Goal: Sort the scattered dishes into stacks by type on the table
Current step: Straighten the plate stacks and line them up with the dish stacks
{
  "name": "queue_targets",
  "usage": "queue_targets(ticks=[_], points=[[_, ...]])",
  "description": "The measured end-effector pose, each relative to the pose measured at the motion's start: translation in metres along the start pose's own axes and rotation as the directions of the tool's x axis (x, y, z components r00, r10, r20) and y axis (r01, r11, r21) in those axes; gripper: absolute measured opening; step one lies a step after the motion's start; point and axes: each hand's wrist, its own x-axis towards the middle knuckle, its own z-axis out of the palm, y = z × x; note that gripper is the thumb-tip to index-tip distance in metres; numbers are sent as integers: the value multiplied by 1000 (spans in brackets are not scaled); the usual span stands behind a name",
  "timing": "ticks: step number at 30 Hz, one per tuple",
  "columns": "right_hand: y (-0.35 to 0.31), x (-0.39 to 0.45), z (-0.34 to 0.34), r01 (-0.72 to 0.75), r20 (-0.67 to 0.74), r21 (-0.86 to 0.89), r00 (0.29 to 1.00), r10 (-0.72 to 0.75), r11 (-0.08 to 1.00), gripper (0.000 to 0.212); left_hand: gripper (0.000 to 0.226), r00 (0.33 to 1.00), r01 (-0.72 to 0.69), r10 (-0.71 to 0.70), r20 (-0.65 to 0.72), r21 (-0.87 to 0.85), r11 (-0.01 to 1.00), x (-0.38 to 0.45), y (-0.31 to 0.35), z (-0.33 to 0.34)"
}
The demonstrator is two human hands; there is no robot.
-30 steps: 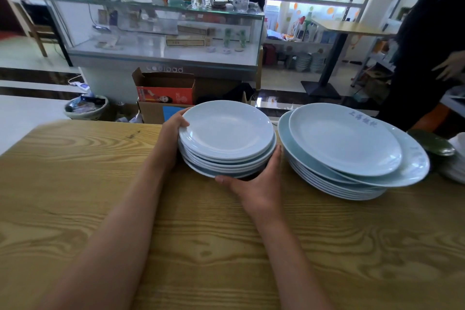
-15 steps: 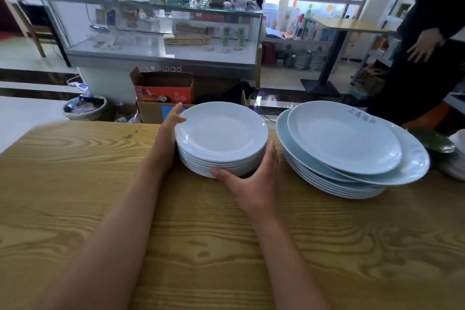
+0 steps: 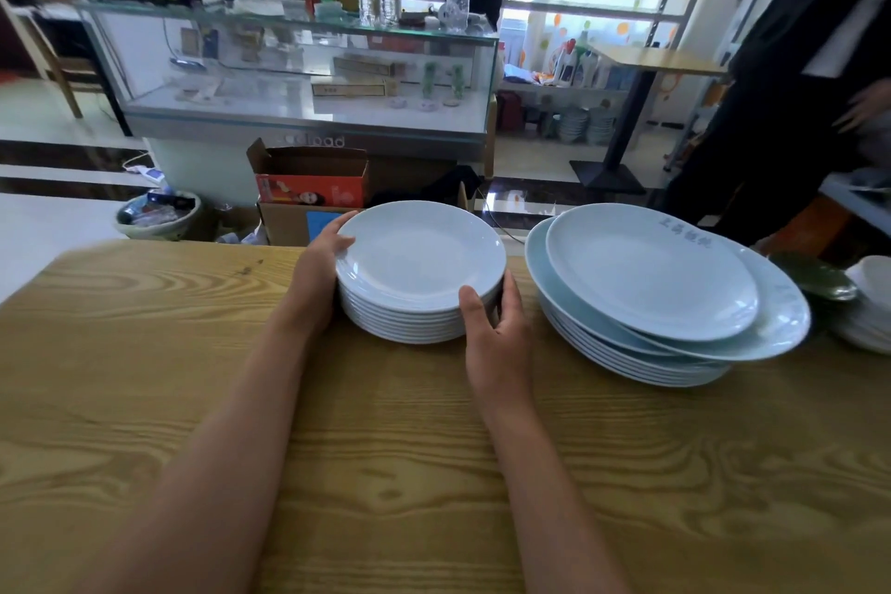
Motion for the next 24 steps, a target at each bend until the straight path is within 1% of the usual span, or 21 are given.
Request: queue_targets(ticks=[3, 8, 10, 12, 14, 16, 17, 19, 21, 22, 23, 24], points=[[1, 9, 7, -6, 36, -13, 999, 7, 1000, 67, 36, 999, 8, -9, -44, -3, 1000, 5, 0, -5], [0, 18, 11, -36, 84, -13, 996, 37, 999, 67, 37, 994, -43, 52, -96, 91, 995, 10, -3, -12], [-2, 22, 11, -59, 116, 5, 992, 58, 998, 68, 32, 992, -82, 92, -89, 115, 990, 6, -4, -12], [-2, 26, 10, -71, 144, 18, 987, 68, 997, 68, 30, 990, -114, 122, -73, 100, 988, 4, -3, -12], [-1, 27, 11, -63, 154, 10, 986, 61, 998, 69, 31, 992, -109, 114, -58, 86, 990, 5, -1, -12], [-2, 21, 12, -31, 139, -46, 990, 37, 998, 69, 32, 993, -110, 115, -31, 133, 985, 5, 3, -14], [-3, 17, 12, -11, 117, -85, 993, 21, 996, 69, 30, 992, -116, 124, -29, 191, 975, 4, 5, -14], [-7, 7, 9, -15, 70, -110, 997, 23, 994, 64, 31, 977, -133, 188, -102, 400, 907, 1, 10, -16], [-12, -4, -3, -19, 98, -172, 995, 36, 985, 60, 36, 919, -140, 330, -214, 606, 783, -9, 21, -14], [-12, -12, -12, 7, 157, -277, 987, 38, 961, 62, 37, 889, -160, 403, -218, 678, 718, -15, 27, -10], [-10, -23, -21, 69, 234, -444, 971, 41, 893, 65, 38, 868, -204, 464, -175, 727, 656, -23, 34, -5], [-8, -35, -32, 156, 299, -617, 953, 47, 772, 66, 40, 852, -267, 513, -106, 755, 600, -29, 38, 4]])
